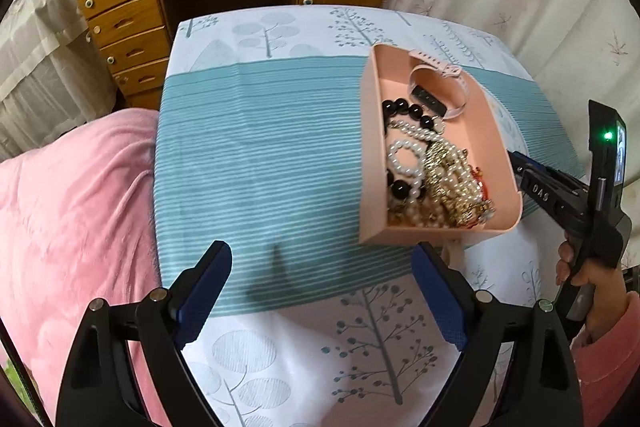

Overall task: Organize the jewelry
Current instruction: 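Grasp the small silver ring on the cloth with the right tool, then lower the silver ring into the pink tray and open the right tool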

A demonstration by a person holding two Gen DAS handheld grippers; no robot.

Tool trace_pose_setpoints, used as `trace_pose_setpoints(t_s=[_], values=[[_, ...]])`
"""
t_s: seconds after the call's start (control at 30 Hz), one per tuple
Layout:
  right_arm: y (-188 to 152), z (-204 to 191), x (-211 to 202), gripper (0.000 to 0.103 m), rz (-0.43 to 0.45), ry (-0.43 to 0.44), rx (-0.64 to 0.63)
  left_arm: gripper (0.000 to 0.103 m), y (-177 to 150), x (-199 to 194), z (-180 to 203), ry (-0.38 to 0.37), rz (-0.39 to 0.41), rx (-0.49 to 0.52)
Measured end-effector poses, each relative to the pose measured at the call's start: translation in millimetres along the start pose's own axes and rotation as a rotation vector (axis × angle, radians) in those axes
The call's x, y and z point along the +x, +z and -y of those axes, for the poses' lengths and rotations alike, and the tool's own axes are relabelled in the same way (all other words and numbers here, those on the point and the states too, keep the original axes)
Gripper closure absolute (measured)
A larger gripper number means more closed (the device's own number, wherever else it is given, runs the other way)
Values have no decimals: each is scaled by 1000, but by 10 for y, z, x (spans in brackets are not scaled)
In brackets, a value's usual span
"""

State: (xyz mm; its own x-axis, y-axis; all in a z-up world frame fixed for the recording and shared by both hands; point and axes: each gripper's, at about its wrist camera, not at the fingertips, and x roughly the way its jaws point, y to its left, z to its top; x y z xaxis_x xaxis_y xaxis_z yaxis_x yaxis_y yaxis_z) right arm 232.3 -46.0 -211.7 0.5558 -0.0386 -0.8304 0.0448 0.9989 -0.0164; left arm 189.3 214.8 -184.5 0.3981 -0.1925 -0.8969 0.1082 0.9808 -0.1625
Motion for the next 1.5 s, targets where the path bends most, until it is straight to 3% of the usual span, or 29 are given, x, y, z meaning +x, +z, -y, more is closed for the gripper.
trace_pose_setpoints(t_s=[0.13,0.27,0.33,0.4,0.57,0.77,0.93,1.1,1.13,1.17,1.2,1.27,1.43,1.5], values=[[45,8,15,89,-11,16,-1,13,-45,4,-58,9,-3,-3],[69,66,25,89,-21,66,80,13,-69,-6,-131,12,1,-16],[67,75,3,98,-13,87,116,13,-79,-23,-171,12,4,-25],[62,81,-9,98,-8,103,145,13,-97,-50,-206,16,9,-27],[50,38,3,99,-10,98,153,13,-130,-80,-286,24,10,-33],[127,-3,-245,99,44,160,156,13,-159,-99,-332,22,8,-36],[246,-183,-592,98,121,319,111,13,-183,-100,-323,34,5,-43],[298,-412,-790,97,131,437,8,13,-221,-155,-258,47,16,-52],[306,-448,-809,96,126,449,-13,13,-234,-180,-232,55,22,-51],[301,-473,-821,86,127,443,-23,13,-246,-204,-204,64,25,-50],[297,-487,-829,69,130,429,-33,13,-259,-229,-174,74,29,-48],[262,-498,-849,50,137,384,-63,13,-296,-301,-96,90,38,-50],[89,-427,-906,46,77,381,-133,13,-456,-474,105,140,40,-103],[-65,-341,-980,30,39,365,-153,13,-597,-540,222,156,29,-146]])
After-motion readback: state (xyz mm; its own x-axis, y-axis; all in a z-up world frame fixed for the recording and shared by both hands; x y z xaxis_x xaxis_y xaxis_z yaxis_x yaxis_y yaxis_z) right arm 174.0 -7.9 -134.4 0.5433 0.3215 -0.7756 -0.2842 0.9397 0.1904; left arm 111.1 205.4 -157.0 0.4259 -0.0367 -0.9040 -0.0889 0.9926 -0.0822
